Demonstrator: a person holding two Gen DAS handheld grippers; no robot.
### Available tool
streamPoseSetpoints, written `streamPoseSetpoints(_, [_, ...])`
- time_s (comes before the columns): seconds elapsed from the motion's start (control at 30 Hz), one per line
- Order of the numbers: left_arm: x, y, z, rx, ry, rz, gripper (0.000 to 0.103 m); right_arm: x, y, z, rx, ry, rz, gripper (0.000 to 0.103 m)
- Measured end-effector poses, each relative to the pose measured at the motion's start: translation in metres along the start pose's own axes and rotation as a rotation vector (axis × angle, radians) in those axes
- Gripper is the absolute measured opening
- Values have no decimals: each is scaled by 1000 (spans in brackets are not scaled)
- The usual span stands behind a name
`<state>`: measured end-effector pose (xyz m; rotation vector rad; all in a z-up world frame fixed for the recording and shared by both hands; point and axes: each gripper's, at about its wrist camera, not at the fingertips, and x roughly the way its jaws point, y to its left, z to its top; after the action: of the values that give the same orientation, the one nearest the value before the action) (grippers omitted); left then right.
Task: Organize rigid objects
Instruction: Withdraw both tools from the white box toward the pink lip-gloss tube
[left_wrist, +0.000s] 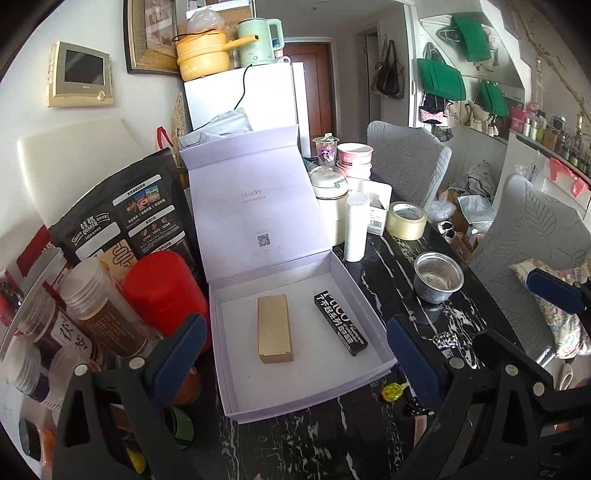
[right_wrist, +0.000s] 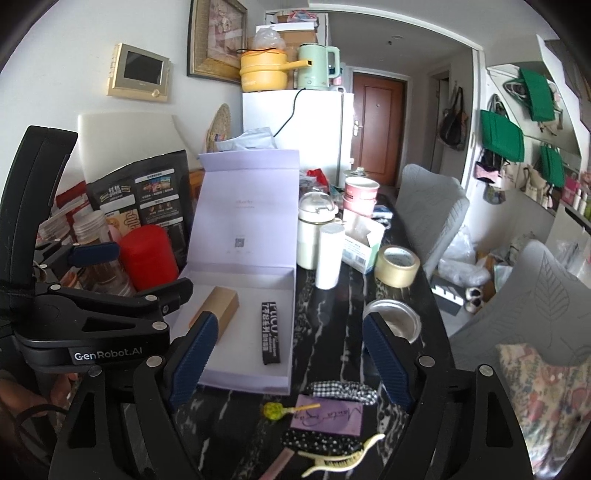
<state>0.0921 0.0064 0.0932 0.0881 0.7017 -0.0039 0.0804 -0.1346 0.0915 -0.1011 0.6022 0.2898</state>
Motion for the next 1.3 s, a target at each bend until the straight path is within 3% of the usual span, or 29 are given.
streamPoseSetpoints(0.73, [-40,-16,-49,38,-10,-100,100,-57,-10,-57,62,3,-88,83])
streamPoseSetpoints(1.3, [-28,-34,-97,105,84,-183,100,-58,-18,-114,149,98,-83,83])
